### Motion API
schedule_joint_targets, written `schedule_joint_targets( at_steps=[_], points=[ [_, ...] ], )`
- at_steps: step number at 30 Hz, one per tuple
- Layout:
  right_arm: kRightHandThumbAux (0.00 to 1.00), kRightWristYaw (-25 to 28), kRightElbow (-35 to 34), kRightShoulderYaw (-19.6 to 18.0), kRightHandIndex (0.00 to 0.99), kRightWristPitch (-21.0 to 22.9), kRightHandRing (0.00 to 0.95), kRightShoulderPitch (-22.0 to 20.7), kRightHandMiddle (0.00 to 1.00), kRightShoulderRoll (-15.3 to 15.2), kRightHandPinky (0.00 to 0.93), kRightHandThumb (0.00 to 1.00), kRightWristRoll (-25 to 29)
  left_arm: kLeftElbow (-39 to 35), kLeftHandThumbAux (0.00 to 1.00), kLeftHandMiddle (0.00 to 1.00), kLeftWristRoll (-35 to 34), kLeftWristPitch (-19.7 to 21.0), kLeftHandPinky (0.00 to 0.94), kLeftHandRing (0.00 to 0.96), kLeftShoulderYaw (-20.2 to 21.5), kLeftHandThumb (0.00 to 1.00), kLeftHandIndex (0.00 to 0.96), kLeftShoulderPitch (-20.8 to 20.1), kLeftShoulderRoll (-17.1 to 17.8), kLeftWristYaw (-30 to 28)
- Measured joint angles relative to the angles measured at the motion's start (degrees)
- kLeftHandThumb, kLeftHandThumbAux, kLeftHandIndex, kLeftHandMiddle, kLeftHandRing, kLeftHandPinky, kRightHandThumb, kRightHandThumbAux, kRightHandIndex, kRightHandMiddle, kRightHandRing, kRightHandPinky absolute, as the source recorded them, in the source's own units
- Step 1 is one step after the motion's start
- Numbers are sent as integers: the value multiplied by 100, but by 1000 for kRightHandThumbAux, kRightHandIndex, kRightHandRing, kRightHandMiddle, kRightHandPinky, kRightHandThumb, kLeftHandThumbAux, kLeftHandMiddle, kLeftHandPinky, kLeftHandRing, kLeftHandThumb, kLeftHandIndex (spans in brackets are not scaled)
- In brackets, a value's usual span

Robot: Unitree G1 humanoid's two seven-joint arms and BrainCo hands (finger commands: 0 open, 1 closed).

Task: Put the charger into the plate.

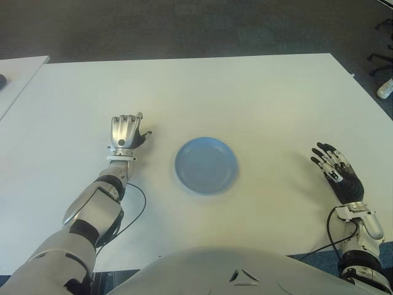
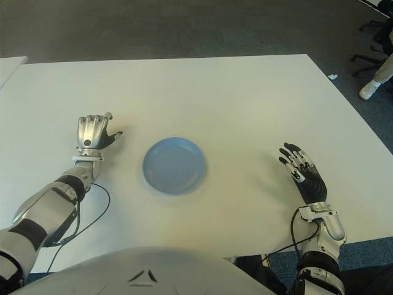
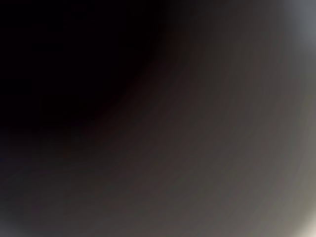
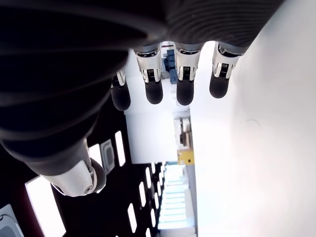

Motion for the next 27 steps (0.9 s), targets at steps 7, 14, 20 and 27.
schedule_joint_targets(
  at_steps=[7,14,20,27],
  points=[
    [666,-6,298,5,121,-43,80,-259,101,-39,65,248,-69,7,696,897,-2,-5,881,871,76,739,442,2,2,4],
    [666,-26,545,21,121,-125,80,-481,101,-47,65,248,-145,13,696,900,-1,-14,883,870,107,739,443,6,5,4],
    [666,-83,712,47,121,-221,80,-636,101,-41,65,248,-227,15,695,873,2,-40,810,848,107,735,443,11,27,3],
    [666,-179,868,106,121,-342,80,-784,101,-10,65,248,-333,-125,694,559,10,-546,446,505,84,709,431,-7,325,-205]
  ],
)
